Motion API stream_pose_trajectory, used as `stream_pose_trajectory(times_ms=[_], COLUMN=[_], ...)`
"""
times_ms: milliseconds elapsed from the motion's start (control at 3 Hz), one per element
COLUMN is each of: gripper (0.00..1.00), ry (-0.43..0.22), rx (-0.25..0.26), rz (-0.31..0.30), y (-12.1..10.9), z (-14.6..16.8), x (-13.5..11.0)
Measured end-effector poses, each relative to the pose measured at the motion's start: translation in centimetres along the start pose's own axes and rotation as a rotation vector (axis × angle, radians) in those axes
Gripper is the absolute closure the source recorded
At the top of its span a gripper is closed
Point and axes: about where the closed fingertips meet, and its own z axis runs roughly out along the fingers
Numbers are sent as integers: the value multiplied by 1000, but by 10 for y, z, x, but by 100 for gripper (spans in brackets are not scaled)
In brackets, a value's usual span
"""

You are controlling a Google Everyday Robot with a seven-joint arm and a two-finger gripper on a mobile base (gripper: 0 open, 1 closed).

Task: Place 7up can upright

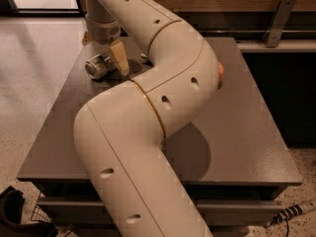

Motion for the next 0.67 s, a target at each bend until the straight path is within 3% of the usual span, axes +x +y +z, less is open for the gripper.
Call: stream_pose_trajectory(times_ms=[333,667], gripper=[15,38], ry=[0,-1], rx=[6,2], rz=[11,-18], y=[-1,1], z=[4,8], x=[-1,-2])
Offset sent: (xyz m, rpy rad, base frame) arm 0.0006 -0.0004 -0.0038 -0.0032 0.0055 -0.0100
